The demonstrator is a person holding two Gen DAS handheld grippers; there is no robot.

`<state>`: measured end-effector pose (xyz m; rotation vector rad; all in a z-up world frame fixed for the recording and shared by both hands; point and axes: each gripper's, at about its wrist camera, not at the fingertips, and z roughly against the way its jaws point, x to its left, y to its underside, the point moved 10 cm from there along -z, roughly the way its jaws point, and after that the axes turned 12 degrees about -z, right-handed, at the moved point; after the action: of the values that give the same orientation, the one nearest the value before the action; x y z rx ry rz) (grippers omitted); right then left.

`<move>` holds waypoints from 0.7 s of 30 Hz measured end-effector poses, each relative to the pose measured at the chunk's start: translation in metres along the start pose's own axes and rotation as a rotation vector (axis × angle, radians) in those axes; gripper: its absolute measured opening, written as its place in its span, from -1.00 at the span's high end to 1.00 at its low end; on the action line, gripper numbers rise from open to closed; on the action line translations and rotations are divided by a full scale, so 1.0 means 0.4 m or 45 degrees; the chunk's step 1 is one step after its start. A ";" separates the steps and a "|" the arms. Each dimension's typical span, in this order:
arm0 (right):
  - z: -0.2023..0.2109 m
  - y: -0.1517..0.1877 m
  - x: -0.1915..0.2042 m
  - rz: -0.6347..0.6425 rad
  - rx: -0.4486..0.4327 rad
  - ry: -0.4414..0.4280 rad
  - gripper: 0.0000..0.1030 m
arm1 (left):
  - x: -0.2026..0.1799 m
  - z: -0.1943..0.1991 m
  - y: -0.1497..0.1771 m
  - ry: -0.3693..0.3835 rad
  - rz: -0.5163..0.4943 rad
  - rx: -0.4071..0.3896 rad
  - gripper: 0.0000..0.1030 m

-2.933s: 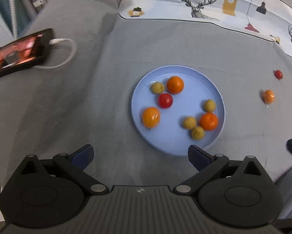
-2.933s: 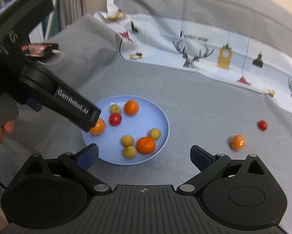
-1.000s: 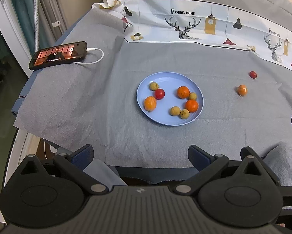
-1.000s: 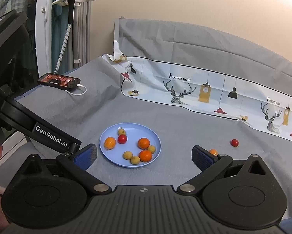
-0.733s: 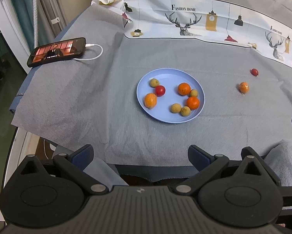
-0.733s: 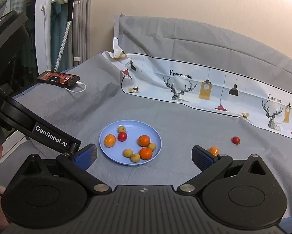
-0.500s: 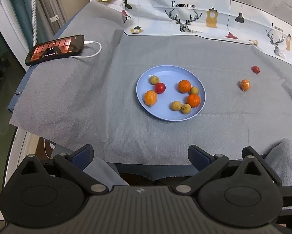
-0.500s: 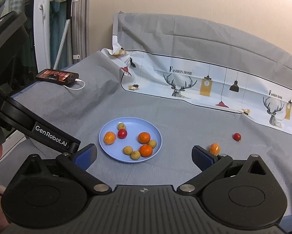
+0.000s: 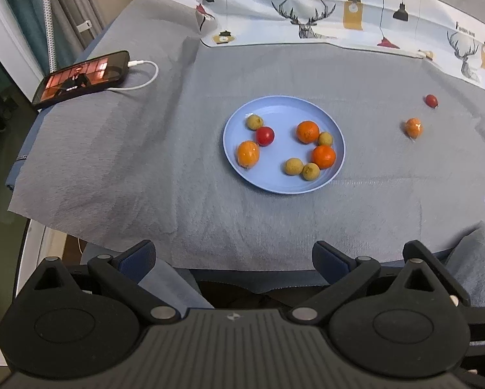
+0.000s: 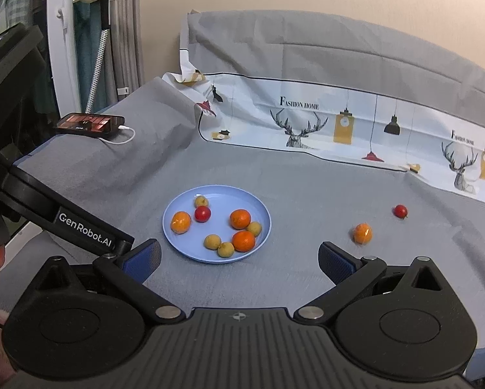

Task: Organize fruits
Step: 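Reach the left tool to the orange while the right tool reaches the red tomato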

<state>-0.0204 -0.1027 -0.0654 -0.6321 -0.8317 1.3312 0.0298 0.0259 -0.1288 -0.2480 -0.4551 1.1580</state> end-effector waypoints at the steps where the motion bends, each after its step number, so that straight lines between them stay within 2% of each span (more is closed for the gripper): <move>1: -0.004 0.001 -0.006 -0.013 0.003 0.000 -0.99 | -0.004 -0.006 -0.003 0.003 -0.002 0.012 -0.99; 6: -0.034 0.002 -0.065 -0.122 0.015 0.028 -0.99 | -0.032 -0.042 -0.022 0.022 -0.014 0.075 -0.99; 11: -0.064 -0.003 -0.187 -0.271 -0.010 0.132 -0.99 | -0.103 -0.088 -0.072 0.035 -0.083 0.118 -0.99; 17: -0.104 -0.006 -0.447 -0.466 -0.052 0.370 -0.99 | -0.274 -0.173 -0.183 0.156 -0.194 0.158 -0.99; 21: -0.160 -0.013 -0.636 -0.537 -0.084 0.532 -0.99 | -0.404 -0.252 -0.286 0.218 -0.266 0.126 -0.99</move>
<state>0.0257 -0.3504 -0.1381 -0.7100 -0.6224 0.7567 0.1186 -0.1628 -0.2054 -0.2066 -0.2649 0.9428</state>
